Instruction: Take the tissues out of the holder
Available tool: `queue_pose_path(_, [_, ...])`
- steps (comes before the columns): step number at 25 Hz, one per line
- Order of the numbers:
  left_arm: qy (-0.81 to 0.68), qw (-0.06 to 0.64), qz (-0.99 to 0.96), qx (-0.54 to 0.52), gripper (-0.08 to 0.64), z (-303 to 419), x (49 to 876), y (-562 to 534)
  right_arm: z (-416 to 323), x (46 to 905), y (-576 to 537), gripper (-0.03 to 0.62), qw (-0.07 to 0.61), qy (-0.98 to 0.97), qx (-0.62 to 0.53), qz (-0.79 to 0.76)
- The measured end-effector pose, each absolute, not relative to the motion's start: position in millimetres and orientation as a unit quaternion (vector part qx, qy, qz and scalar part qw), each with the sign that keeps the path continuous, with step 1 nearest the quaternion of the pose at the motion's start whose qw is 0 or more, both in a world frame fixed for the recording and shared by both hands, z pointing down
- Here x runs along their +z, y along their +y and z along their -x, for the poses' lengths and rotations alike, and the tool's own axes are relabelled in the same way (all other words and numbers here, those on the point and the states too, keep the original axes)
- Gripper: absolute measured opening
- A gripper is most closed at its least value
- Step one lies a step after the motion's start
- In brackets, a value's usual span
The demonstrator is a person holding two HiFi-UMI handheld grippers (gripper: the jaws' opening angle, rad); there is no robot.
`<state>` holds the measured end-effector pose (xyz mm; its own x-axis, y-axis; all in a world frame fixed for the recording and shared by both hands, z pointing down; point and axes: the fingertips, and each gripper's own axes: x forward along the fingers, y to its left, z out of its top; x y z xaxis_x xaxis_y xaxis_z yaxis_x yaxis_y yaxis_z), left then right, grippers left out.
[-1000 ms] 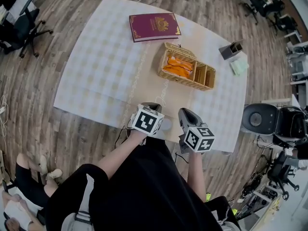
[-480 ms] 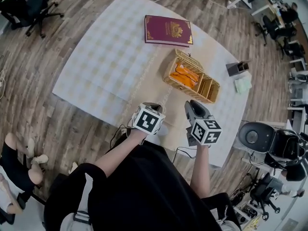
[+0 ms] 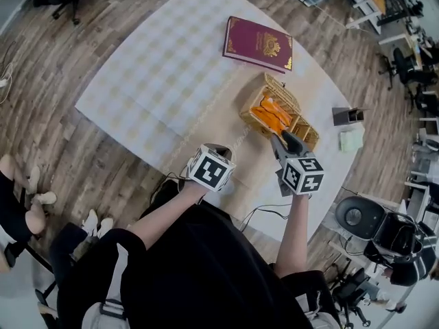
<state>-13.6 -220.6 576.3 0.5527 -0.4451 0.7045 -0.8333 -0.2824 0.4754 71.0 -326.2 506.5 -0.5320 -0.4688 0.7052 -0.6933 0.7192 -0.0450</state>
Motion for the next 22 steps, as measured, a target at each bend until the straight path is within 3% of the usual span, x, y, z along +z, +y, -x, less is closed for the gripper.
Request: queue_pose_path(22, [-0.43,0.465,-0.741,0.223,0.0,17.1,598.6,-217.1,-68.8,553.4,-399.8,0.215,0.469,-0.845,0.071,-0.247])
